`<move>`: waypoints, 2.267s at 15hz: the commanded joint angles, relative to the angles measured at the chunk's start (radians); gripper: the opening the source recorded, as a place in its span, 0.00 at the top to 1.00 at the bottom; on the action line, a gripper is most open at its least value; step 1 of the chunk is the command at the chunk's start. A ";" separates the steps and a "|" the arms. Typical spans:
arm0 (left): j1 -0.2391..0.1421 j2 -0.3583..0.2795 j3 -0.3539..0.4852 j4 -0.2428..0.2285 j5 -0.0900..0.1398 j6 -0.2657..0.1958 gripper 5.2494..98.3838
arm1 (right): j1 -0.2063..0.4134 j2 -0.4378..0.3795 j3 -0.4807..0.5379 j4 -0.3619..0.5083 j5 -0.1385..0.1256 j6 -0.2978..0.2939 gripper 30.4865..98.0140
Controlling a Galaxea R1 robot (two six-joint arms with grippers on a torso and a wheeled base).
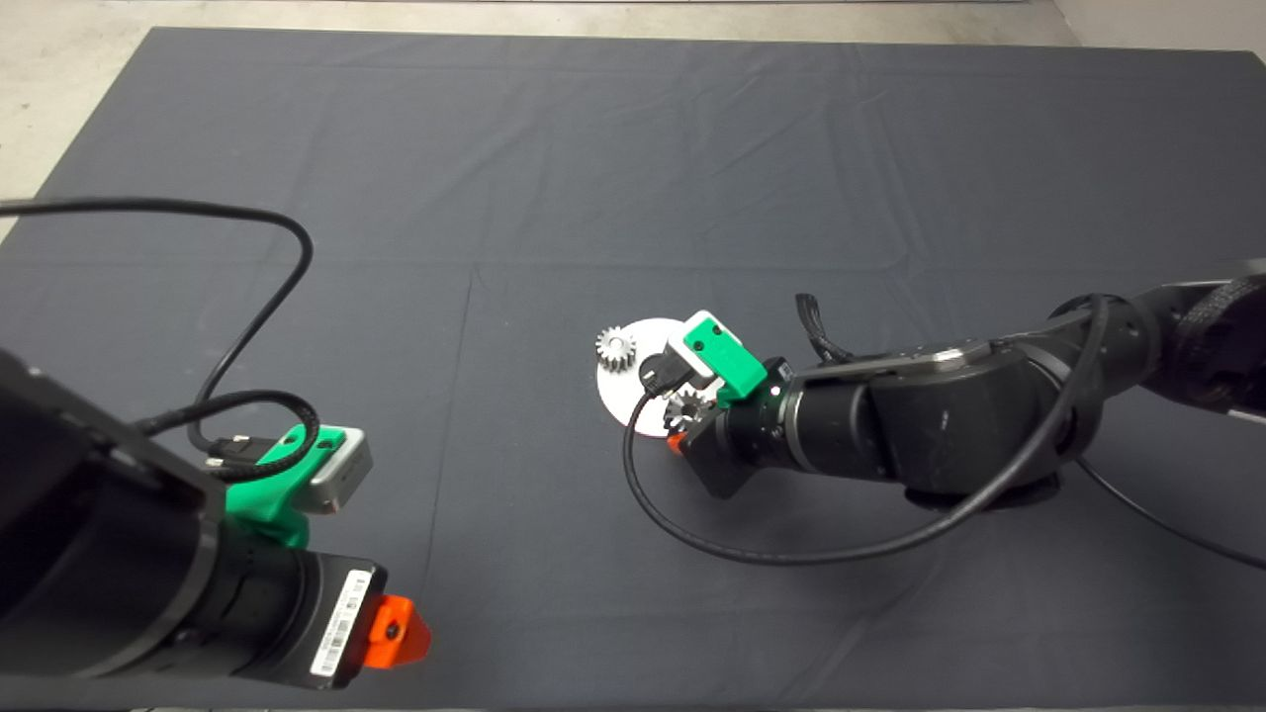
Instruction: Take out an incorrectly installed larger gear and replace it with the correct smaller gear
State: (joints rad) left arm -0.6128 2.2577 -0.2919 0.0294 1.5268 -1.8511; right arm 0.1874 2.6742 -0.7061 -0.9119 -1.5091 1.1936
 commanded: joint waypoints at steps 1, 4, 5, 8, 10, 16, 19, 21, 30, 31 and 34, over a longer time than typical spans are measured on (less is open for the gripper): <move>-0.009 -0.002 0.016 -0.017 0.013 -0.007 0.00 | 0.007 0.017 -0.037 -0.038 0.006 -0.025 0.90; -0.009 -0.002 0.016 -0.017 0.013 -0.005 0.00 | 0.006 0.020 -0.055 -0.038 0.006 -0.038 0.90; -0.009 -0.002 0.016 -0.017 0.013 -0.004 0.00 | 0.006 0.022 -0.067 -0.038 0.006 -0.042 0.90; -0.009 -0.002 0.016 -0.017 0.012 -0.004 0.00 | 0.004 0.022 -0.088 -0.038 0.006 -0.061 0.90; -0.009 -0.002 0.016 -0.017 0.013 -0.004 0.00 | 0.004 0.022 -0.089 -0.038 0.006 -0.062 0.90; -0.009 -0.002 0.016 -0.017 0.013 -0.002 0.00 | 0.004 0.025 -0.114 -0.038 0.007 -0.072 0.90; -0.009 -0.002 0.016 -0.017 0.013 0.000 0.00 | -0.002 0.036 -0.114 -0.038 0.007 -0.074 0.91; -0.009 -0.002 0.016 -0.017 0.013 0.001 0.00 | -0.008 0.039 -0.114 -0.038 0.007 -0.074 0.91; -0.009 -0.002 0.016 -0.017 0.012 0.003 0.00 | -0.009 0.048 -0.142 -0.038 0.009 -0.101 0.91; -0.009 -0.002 0.016 -0.017 0.012 0.003 0.00 | -0.009 0.048 -0.148 -0.038 0.011 -0.101 0.91; -0.009 -0.002 0.016 -0.017 0.012 0.001 0.00 | -0.009 0.048 -0.148 -0.038 0.012 -0.101 0.91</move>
State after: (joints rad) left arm -0.6128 2.2577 -0.2919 0.0294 1.5264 -1.8477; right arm 0.1580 2.7157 -0.8581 -0.9164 -1.5081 1.0964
